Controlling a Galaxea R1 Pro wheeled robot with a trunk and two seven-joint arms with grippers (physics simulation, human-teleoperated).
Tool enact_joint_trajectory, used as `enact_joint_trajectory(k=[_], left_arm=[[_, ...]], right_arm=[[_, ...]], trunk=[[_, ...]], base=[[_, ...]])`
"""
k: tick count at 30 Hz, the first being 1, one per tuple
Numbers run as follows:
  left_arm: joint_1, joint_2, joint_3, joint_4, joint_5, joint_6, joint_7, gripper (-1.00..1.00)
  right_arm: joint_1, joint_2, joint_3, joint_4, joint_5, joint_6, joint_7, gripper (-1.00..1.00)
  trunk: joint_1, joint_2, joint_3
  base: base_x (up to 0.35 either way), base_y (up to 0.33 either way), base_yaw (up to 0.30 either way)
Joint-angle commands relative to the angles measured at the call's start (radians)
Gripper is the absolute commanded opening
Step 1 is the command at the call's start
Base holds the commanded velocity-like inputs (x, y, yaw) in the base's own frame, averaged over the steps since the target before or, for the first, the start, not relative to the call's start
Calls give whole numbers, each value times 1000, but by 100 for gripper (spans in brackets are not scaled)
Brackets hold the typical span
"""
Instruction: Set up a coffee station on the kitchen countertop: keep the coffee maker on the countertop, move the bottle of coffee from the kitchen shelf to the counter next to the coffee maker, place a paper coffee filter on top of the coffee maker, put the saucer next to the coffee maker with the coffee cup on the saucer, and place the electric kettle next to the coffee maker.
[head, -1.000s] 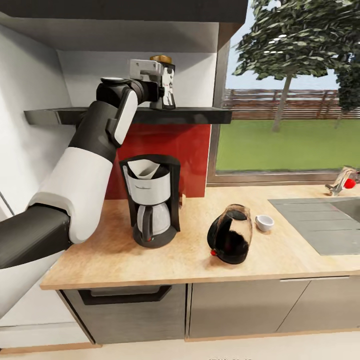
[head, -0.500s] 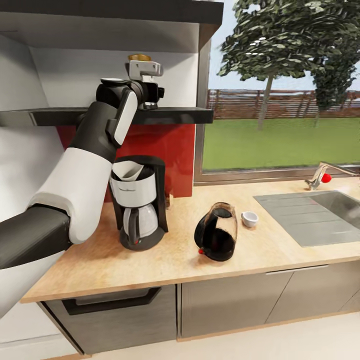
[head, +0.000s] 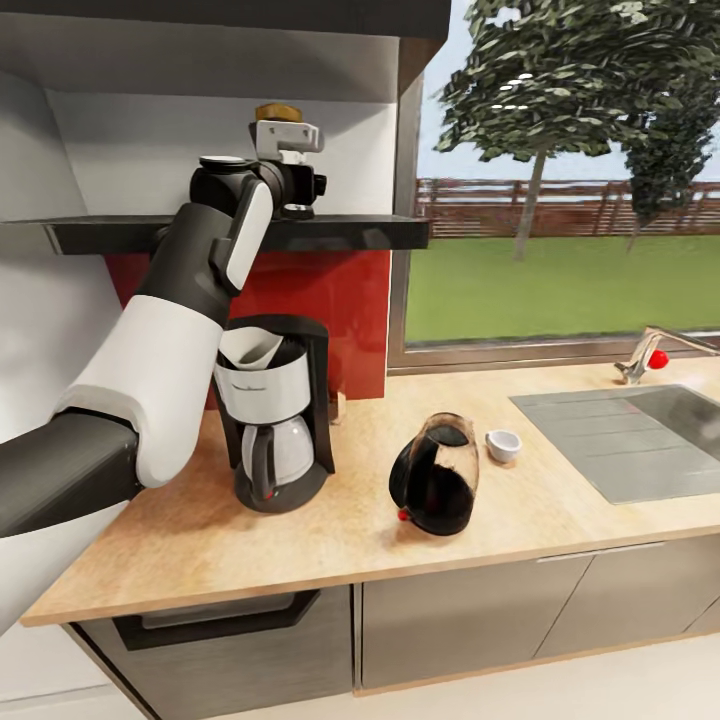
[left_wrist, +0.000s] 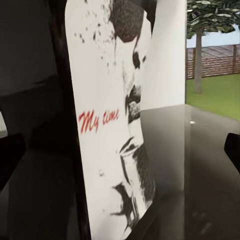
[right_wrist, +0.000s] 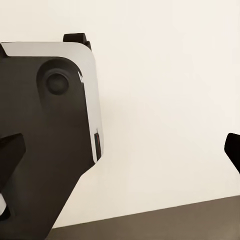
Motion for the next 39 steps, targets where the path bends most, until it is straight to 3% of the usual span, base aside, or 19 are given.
enact_joint_trajectory(k=[1,39], left_arm=[[-1,1,-3,-1,7,4,8,100],[-1,5,-4,1,5,4,7,100]], right_arm=[[0,-1,8,-2,-9,6,2,100],[0,-1,8,-2,-9,6,2,100]], trunk=[[1,-2,-2],[1,-2,-2]], base=[[6,0,0],[6,28,0]])
